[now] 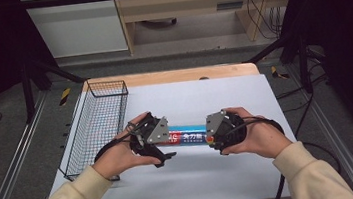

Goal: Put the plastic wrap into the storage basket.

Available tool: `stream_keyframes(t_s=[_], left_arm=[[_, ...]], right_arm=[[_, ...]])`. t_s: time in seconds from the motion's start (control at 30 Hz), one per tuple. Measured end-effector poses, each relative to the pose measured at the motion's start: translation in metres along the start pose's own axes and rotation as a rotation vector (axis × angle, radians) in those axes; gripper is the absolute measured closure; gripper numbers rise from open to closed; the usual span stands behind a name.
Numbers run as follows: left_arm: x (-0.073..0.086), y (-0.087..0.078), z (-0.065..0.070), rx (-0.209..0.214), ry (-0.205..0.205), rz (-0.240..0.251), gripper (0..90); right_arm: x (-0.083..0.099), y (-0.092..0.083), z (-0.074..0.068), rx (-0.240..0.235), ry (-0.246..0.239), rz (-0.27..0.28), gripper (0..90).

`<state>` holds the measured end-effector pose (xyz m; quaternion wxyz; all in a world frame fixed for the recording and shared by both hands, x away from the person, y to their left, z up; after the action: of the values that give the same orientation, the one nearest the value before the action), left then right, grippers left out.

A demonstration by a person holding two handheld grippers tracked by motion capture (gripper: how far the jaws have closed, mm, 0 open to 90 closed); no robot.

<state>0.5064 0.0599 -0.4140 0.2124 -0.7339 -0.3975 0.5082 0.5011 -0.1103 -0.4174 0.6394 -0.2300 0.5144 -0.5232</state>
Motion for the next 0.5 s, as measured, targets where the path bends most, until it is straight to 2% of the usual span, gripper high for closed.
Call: stream_keyframes(t_s=[0.2,0.5], left_arm=[[-0.005,0.002,-0.002,0.005,0.015,-0.001,6.1],[-0.001,0.013,-0.01,0.016,0.014,-0.027,9.4]], right_arm=[[-0.003,-0.003,0.0,-0.004,-0.017,0.01,30.7],[-0.007,-0.003,0.001,-0.016,-0.02,0.011,30.8]])
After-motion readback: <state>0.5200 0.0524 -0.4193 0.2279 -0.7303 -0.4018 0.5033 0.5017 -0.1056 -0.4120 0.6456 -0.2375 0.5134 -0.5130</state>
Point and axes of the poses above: each handheld gripper's, and its own axes: y roughly forward along the jaws, x roughly out of its underside, z roughly to its right, the point moved 8 cm from there along y, roughly forward along the jaws, and after that the axes turned 3 degrees about y, right-handed, at the moved point
